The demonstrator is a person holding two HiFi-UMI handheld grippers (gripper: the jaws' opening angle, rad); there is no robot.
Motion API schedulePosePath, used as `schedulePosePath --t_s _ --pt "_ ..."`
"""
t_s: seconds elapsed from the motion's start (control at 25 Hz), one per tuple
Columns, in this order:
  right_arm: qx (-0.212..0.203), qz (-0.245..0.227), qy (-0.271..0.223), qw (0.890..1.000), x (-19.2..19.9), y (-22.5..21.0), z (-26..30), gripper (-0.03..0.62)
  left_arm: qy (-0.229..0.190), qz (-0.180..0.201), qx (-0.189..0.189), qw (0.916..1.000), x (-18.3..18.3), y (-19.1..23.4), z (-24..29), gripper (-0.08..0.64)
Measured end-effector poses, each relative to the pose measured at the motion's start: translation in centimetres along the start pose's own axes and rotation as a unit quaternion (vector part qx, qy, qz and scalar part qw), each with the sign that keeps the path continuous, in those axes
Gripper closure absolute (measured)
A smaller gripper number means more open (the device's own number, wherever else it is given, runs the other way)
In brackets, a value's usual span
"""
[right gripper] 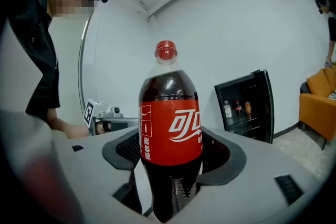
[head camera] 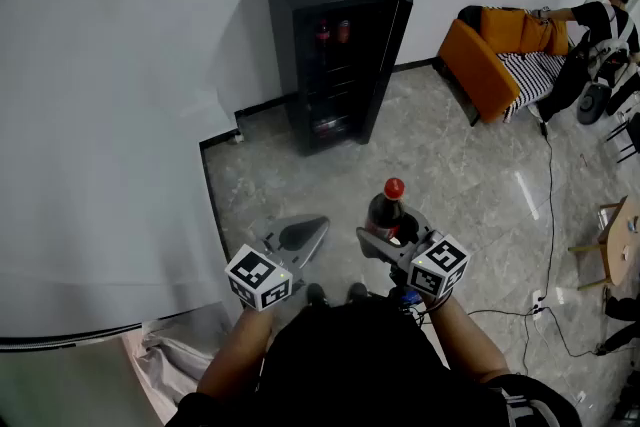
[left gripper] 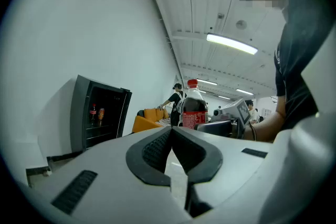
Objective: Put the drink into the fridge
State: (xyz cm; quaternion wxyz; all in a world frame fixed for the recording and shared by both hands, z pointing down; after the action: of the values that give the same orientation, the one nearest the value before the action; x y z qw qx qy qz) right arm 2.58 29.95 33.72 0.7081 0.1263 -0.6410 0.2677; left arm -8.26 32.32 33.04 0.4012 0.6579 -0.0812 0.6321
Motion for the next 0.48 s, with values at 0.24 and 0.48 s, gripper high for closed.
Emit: schedulePosePath --t_s 0.24,0.48 --pt "-0.002 -0.018 0.002 1.000 0.0 -0.2 -0.7 0.264 0.003 -0.002 0.008 1.0000 -0.1 -1.3 0.2 0.549" --pt "0.004 -0.046 0.009 0.999 0.1 -0.2 -2.1 0.264 0.017 -0.003 0.010 0.9998 0.8 -2.3 1.5 0.549"
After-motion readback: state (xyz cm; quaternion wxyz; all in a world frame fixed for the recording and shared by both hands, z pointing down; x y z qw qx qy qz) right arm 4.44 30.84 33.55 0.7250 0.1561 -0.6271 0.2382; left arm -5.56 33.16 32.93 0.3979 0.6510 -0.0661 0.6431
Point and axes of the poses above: the fingertips, and each gripper's own axes: z forward along the fingers, y to its left, x out of its underside, the point moved 2 cm from there along -z, backward along the fingers, and after that the axes turned 9 degrees about -z, right-handed, at the moved point
